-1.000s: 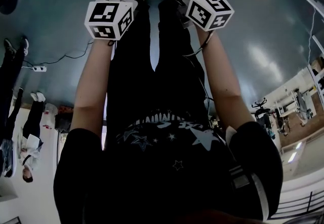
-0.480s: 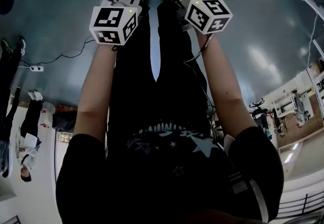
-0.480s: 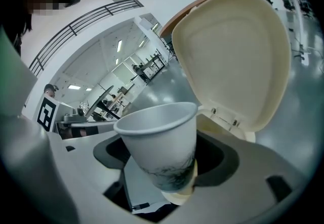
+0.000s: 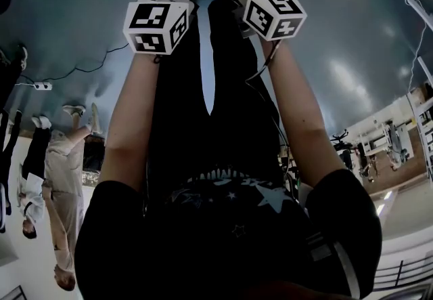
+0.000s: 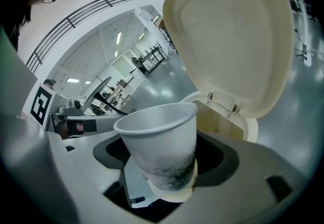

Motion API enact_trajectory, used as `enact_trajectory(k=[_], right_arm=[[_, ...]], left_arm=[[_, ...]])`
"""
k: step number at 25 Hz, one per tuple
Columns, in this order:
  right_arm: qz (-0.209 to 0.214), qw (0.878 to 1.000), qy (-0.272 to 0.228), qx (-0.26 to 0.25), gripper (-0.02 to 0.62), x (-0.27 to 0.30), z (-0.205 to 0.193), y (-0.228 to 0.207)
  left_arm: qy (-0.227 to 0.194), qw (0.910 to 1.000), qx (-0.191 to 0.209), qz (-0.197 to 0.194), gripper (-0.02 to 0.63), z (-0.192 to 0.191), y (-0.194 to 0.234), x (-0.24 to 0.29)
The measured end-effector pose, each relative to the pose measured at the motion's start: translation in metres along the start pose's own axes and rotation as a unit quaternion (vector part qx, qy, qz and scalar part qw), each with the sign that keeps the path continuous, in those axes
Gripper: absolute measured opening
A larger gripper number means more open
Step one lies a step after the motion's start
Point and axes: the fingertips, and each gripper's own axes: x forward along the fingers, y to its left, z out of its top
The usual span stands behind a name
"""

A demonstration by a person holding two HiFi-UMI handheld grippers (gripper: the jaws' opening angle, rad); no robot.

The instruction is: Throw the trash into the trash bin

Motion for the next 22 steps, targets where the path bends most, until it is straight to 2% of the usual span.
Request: enact_trajectory(k=[5, 12, 17, 22], right_arm=[[-0.012, 1.000, 0.016, 0.005, 0.367, 0.008, -0.011, -0.015], [-0.022, 0.999, 0.022, 0.015, 0.367, 0.022, -0.022, -0.029], [-0.014, 0.999, 0.045, 0.000, 0.367, 0.022, -0.023, -0.037], [0.001, 0.999, 0.047, 0.001, 0.367, 0.019, -0.028, -0.030]], left_arm=[[0.009, 0.9998, -0.007, 0.018, 0.011, -0.009, 0.006, 0.009], [0.028, 0.9995, -0.002, 0.013, 0.011, -0.027, 0.011, 0.021], [0.037, 0.9992, 0.001, 0.015, 0.011, -0.026, 0.007, 0.035], [0.043, 0.9990, 0.003, 0.013, 0.011, -0.029, 0.003, 0.034]])
